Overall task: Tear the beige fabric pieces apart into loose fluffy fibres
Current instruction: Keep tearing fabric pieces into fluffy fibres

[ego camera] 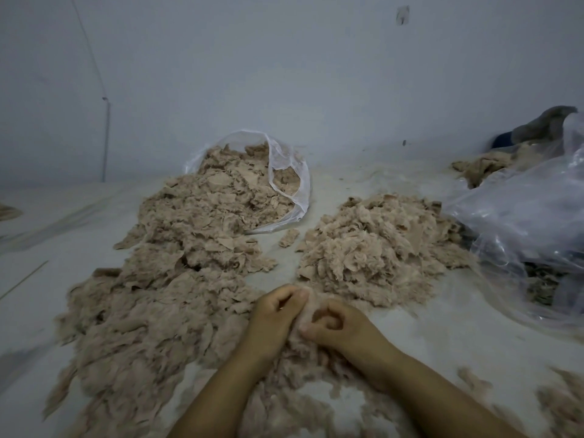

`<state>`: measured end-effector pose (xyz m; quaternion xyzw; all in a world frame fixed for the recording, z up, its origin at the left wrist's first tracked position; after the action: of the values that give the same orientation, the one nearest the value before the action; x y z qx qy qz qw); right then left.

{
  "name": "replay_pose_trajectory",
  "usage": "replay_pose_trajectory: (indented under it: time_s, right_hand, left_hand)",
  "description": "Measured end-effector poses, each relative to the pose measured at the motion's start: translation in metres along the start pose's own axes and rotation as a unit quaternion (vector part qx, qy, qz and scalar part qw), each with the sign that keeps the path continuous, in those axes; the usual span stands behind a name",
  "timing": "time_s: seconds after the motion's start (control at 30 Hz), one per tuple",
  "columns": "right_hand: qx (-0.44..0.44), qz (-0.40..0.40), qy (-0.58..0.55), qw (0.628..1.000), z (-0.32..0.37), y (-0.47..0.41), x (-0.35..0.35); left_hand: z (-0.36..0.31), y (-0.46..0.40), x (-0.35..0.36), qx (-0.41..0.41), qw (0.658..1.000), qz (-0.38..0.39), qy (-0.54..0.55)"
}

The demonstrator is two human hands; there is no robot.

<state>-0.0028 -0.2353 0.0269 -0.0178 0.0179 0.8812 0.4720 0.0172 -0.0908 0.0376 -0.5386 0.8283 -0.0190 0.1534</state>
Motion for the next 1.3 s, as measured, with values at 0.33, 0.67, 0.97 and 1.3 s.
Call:
replay_pose_trajectory:
  time_s: [0.33, 0.67, 0.97, 1.3]
  right_hand:
    - [0.011, 0.016, 0.025, 0.999, 0.003, 0.002, 0.007]
    - [-0.031, 0.08, 0.16, 0.983, 0.006, 0.005, 0.009]
    - [-0.098, -0.118, -0.011, 0.988, 0.005, -0.002, 0.001]
    - [-0.072, -0.13, -0.037, 0.988, -0.001, -0.006, -0.001]
  left_hand:
    - [0.01, -0.001, -0.009, 0.032, 0.992, -0.104, -0.06]
    - [0.008, -0.001, -0.022, 0.013, 0.984, -0.176, 0.017]
    - [0.005, -0.002, 0.002, 0.026, 0.996, -0.035, -0.074]
    - [-0.001, 0.005, 0.006, 0.013, 0.999, -0.02, 0.032]
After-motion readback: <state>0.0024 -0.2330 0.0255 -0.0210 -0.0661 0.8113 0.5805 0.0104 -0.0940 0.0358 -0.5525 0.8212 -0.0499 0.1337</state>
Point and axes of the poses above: each hand's wrist, its own y-axis away from the middle knuckle, its own x-axis out of the palm, z = x × y, the point moved 1 cm from there along -y, towards the middle knuckle, and after that the axes turned 15 degrees about z, right-handed, at the moved point
